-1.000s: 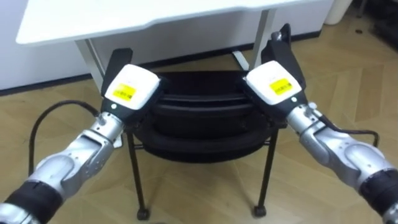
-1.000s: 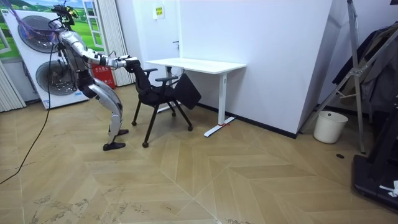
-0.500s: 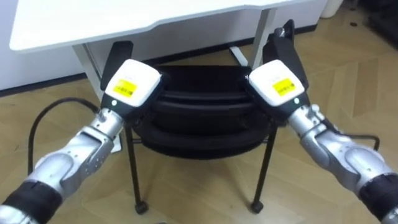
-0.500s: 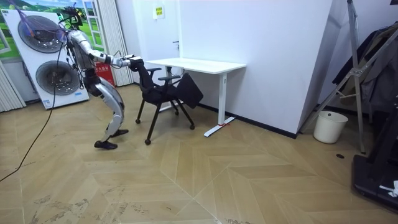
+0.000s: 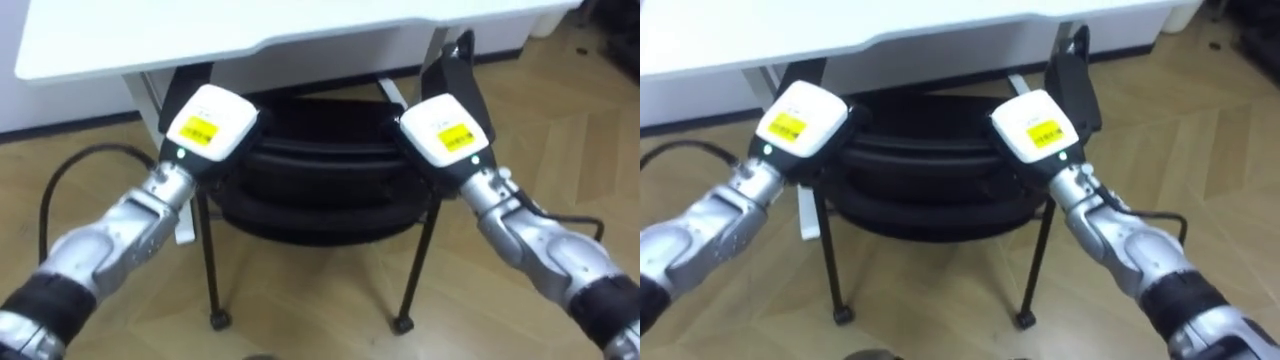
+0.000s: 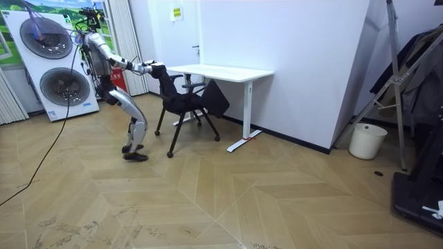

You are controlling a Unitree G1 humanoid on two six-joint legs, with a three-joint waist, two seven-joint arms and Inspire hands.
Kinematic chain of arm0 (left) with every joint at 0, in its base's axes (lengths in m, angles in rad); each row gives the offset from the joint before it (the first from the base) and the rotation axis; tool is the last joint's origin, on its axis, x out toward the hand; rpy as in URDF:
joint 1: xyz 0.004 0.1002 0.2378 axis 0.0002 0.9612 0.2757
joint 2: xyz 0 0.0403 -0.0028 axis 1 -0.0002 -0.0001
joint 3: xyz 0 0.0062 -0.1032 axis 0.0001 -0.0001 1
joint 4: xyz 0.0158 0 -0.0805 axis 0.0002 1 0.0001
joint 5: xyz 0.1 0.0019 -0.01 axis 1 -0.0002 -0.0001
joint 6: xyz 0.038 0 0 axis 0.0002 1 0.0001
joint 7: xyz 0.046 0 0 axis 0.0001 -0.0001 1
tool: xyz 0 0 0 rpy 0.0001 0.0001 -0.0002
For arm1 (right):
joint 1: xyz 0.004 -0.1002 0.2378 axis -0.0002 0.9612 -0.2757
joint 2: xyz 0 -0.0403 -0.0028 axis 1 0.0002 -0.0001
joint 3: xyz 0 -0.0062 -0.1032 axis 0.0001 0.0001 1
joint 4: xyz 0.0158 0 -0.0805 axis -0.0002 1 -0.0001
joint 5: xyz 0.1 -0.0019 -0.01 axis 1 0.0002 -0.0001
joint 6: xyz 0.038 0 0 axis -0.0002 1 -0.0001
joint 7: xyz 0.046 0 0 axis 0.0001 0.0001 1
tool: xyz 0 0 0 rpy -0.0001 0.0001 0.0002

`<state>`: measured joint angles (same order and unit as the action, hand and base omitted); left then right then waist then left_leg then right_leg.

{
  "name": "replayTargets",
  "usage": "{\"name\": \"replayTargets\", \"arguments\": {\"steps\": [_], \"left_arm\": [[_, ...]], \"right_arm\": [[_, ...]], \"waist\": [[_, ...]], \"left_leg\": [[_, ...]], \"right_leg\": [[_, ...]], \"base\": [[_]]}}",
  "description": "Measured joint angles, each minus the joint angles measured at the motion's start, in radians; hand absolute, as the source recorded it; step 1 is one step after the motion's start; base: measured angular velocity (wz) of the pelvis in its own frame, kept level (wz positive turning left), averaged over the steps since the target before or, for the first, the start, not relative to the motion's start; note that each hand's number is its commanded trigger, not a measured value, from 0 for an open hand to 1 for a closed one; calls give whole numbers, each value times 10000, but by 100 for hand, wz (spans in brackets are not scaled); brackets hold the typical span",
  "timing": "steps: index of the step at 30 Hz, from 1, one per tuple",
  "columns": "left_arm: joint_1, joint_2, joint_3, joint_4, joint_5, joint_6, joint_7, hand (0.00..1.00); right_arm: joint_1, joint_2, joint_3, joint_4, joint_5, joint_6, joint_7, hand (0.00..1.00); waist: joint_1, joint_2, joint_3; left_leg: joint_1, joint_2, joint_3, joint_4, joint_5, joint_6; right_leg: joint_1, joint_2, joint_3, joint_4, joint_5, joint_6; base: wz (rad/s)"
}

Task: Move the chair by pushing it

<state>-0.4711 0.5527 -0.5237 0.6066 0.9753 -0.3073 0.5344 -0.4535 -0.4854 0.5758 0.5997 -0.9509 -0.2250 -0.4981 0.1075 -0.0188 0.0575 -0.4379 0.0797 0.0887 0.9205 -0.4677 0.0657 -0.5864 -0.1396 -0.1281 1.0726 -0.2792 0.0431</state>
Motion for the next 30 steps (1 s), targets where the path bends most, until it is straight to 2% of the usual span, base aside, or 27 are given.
{"name": "replayTargets", "arguments": {"steps": [1, 2, 3, 4, 5, 6, 8, 10, 13, 18, 20, 22, 25, 27, 28, 29, 30], "left_arm": [[-9, 1, -7, 35, -1, -5, 21, 100], [5, 59, -21, 87, -16, 0, 59, 100], [43, 111, -6, 86, -32, 0, 75, 100], [67, 132, 13, 20, -38, 14, 69, 100], [70, 143, 36, -34, -60, 47, 63, 100], [71, 147, 78, -72, -60, 63, 57, 100], [51, 165, 101, -80, -61, 149, 74, 100], [73, 159, 114, -174, -62, 176, 93, 100], [126, 167, 123, -179, -58, 253, 239, 100], [76, 294, 148, -393, -25, 384, 251, 100], [148, 359, 239, -543, 10, 404, 229, 100], [252, 435, 318, -617, 11, 428, 223, 100], [592, 469, 407, -795, 4, 578, 277, 100], [845, 459, 492, -780, 1, 589, 300, 100], [1079, 430, 511, -799, -17, 613, 317, 100], [1158, 359, 489, -792, -24, 662, 308, 100], [1251, 290, 490, -797, -34, 701, 309, 100]], "right_arm": [[-4, 37, 5, 1, -30, 31, 1, 100], [-31, 71, 58, 3, -44, 49, 3, 100], [-42, 73, 105, -1, -40, 62, 3, 100], [-50, 70, 113, -25, -39, 84, 8, 100], [-129, 72, 115, -21, -37, 104, 49, 100], [-206, 69, 121, -17, -32, 104, 88, 100], [-402, 87, 193, 85, 18, 92, 125, 100], [-487, 84, 216, 100, 49, 82, 124, 100], [-593, 95, 240, 110, 49, 64, 124, 100], [-648, 113, 225, 48, 90, 50, 130, 100], [-686, 211, 201, 43, 94, 49, 264, 100], [-701, 269, 183, -20, 75, 54, 409, 100], [-639, 344, 192, -291, 68, 97, 787, 100], [-535, 459, 196, -355, -48, 93, 968, 100], [-484, 483, 195, -360, -115, 72, 1050, 100], [-379, 484, 192, -348, -176, 53, 1054, 100], [-337, 482, 192, -321, -211, 18, 1078, 100]], "waist": [[-28, -38, -10], [-38, -155, -15], [-29, -151, -62], [44, -186, -164], [105, -112, -212], [113, -58, -240], [117, -147, -146], [118, -171, -129], [213, -277, -50], [217, -419, 30], [153, -564, 72], [43, -577, 58], [-8, -561, 12], [-12, -431, -59], [-42, -316, -123], [-106, -251, -145], [-141, -183, -134]], "left_leg": [[40, -18, -99, 15, -83, -142], [108, -16, -120, 79, -219, -323], [100, 25, -230, 194, -305, -435], [25, 149, -380, 371, -403, -712], [6, 315, -522, 364, -456, -919], [7, 356, -592, 321, -462, -982], [140, 462, -711, -65, -337, -1185], [189, 472, -806, -270, -273, -1280], [350, 462, -823, -487, -235, -1325], [508, 436, -808, -605, -225, -1325], [600, 327, -845, -636, -222, -1333], [623, 317, -857, -633, -235, -1349], [769, 322, -851, -614, -281, -1417], [990, 422, -900, -482, -378, -1504], [942, 504, -925, 141, -339, -1465], [576, 534, -1002, 1215, 105, -1329], [395, 551, -1041, 1767, 401, -1289]], "right_leg": [[22, 47, 16, -1553, 107, -65], [110, 68, 69, -2699, 443, -118], [163, 108, 16, -2709, 618, -192], [222, 399, -86, -2735, 729, -447], [247, 588, -236, -2794, 689, -612], [265, 643, -299, -2826, 673, -683], [438, 711, -511, -3061, 705, -813], [492, 736, -598, -3153, 678, -885], [560, 729, -620, -3138, 618, -1039], [614, 620, -667, -2913, 371, -1088], [612, 513, -655, -2712, 194, -1067], [608, 520, -664, -2626, 55, -995], [642, 555, -660, -2407, -219, -1086], [829, 666, -664, -2273, -452, -1129], [923, 698, -645, -2123, -637, -1177], [1052, 684, -647, -1829, -875, -1179], [1179, 657, -682, -1681, -1011, -1182]], "base": [[33], [34], [28], [13], [4], [0], [15], [11], [4], [7], [9], [5], [-2], [-3], [8], [11], [15]]}}
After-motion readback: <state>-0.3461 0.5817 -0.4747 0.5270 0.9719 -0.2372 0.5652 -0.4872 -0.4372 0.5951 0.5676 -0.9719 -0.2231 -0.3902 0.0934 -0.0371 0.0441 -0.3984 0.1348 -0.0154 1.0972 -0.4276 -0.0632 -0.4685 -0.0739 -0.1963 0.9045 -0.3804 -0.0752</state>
